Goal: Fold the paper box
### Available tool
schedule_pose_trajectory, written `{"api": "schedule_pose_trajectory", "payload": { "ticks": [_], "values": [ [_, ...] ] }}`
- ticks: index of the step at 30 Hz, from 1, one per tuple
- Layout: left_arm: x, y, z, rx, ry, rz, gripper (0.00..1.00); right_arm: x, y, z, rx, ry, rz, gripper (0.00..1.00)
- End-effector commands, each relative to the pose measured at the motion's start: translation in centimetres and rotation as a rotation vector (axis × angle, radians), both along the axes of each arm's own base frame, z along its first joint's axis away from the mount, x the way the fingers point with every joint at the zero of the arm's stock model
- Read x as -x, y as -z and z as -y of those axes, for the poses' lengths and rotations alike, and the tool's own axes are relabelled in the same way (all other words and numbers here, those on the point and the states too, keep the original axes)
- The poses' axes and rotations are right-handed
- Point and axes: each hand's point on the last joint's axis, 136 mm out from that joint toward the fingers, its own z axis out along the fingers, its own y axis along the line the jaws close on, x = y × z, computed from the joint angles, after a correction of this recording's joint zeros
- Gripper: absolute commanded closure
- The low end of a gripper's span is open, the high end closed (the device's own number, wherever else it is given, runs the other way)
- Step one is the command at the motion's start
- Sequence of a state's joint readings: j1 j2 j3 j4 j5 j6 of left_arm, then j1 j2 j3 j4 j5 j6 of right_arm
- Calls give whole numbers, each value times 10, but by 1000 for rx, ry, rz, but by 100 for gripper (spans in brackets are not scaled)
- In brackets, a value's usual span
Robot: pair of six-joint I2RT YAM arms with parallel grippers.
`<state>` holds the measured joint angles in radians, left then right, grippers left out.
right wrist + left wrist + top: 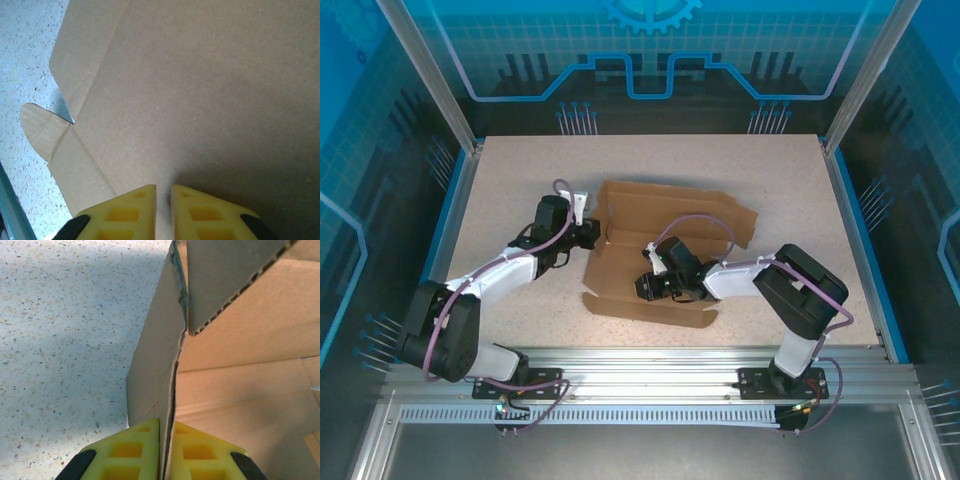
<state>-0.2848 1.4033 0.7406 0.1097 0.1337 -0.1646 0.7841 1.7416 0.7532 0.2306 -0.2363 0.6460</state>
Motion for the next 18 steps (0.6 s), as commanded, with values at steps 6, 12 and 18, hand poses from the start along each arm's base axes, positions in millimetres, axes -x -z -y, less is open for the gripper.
{"api": "schedule_pose_trajectory", "payload": {
  "ticks": [6,12,18],
  "values": [
    [16,27,1,-22,-6,-108,90,-2,-46,-3,-68,-63,101,79],
    [17,28,4,-26,1,-106,90,-13,-106,-5,-124,-107,219,75],
    [17,29,5,-30,5,-101,90,-43,-162,-5,-132,-147,332,63]
  ]
}}
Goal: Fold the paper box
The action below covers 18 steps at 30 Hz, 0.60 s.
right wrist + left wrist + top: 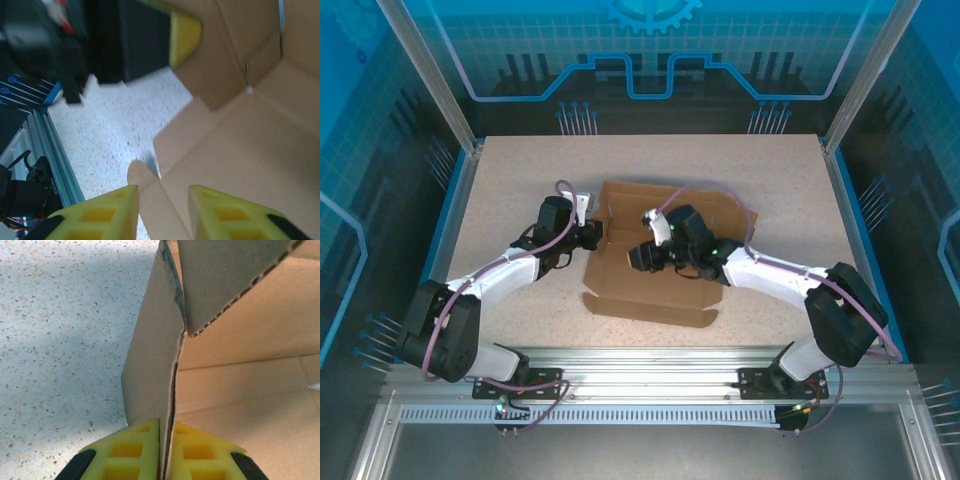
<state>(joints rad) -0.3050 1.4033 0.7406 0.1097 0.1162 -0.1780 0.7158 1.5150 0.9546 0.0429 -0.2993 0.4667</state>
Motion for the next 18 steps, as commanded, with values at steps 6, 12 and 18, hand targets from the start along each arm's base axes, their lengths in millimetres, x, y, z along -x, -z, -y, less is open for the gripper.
{"api": "schedule_pose_trajectory", "payload": {
  "ticks": [6,12,18],
  "values": [
    [16,29,1,-27,10,-94,90,-42,-83,-2,47,-69,220,44],
    [17,28,1,-30,13,-90,90,-96,-113,-3,36,-46,236,39],
    [18,27,0,-39,17,-86,90,-144,-114,-3,-8,-8,153,42]
  ]
}}
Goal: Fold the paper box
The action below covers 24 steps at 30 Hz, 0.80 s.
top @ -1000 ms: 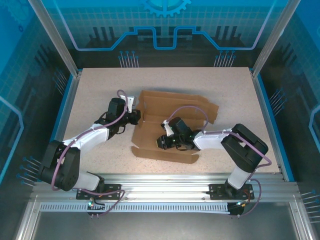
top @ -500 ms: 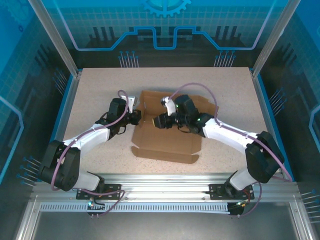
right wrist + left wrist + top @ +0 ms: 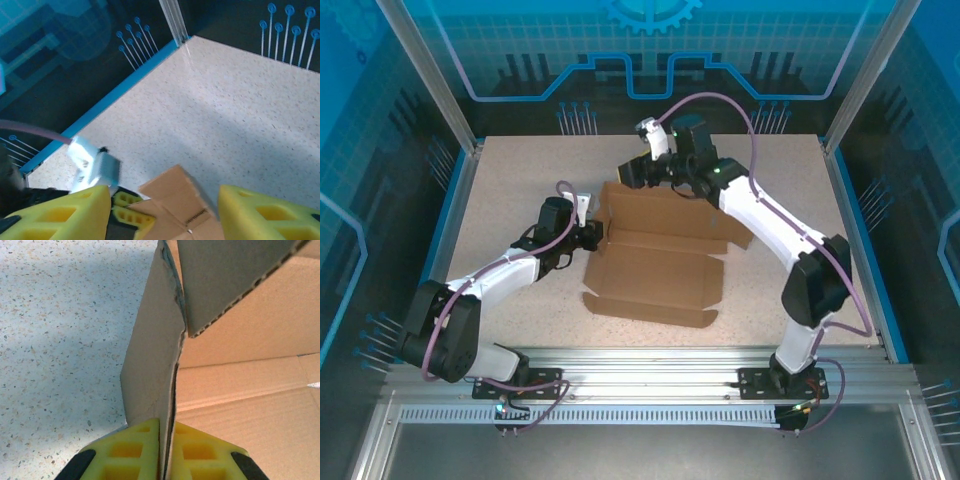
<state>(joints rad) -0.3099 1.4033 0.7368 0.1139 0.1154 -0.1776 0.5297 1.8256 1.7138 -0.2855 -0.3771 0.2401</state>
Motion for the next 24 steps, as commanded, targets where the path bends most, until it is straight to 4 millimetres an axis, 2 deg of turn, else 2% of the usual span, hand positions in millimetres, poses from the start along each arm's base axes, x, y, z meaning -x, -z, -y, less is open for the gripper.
{"api": "schedule_pose_trajectory", "payload": {
  "ticks": [1,4,7,16,24],
  "values": [
    [17,26,-2,-39,13,-89,90,-11,18,-1,6,-17,-117,45],
    [17,26,-2,-39,13,-90,90,-25,25,-2,-2,-6,-154,55],
    [18,26,-2,-39,13,-92,90,-35,32,-5,-4,-4,-173,59],
    [17,24,0,-38,22,-88,90,-52,50,-3,43,-14,-194,59],
    [17,23,1,-39,25,-84,90,-57,68,-2,91,-37,-211,59]
  ]
}}
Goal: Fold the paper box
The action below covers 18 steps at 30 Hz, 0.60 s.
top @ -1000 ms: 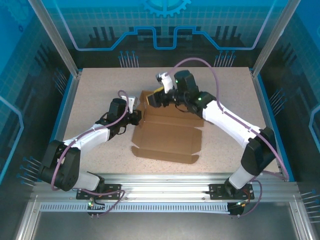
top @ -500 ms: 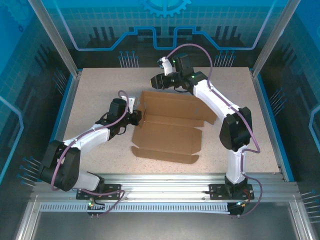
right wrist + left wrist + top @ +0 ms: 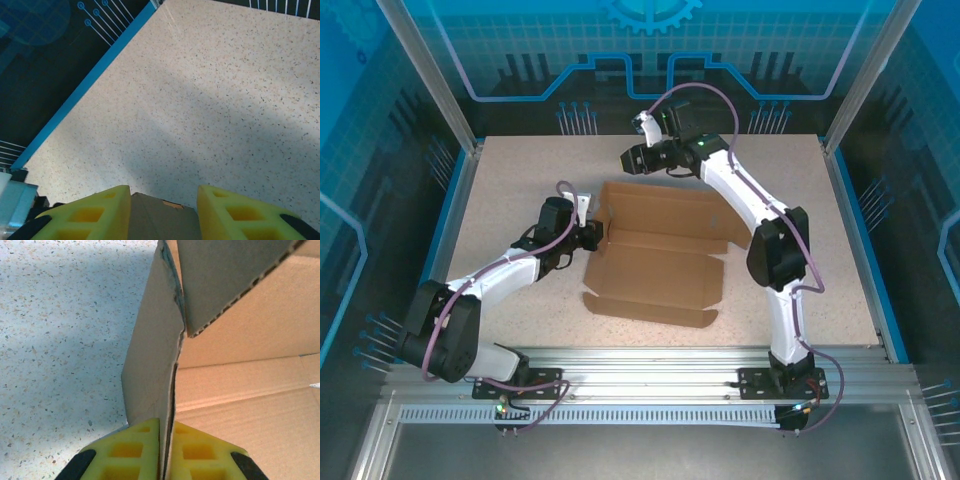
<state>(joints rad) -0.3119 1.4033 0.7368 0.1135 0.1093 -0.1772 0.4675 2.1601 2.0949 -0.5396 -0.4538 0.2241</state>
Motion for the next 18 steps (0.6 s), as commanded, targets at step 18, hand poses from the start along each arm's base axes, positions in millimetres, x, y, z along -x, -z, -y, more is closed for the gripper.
{"api": "schedule_pose_trajectory", "payload": {
  "ticks": [18],
  "values": [
    [16,24,4,-38,34,-87,90,10,30,-2,35,-87,-61,59]
  ]
}}
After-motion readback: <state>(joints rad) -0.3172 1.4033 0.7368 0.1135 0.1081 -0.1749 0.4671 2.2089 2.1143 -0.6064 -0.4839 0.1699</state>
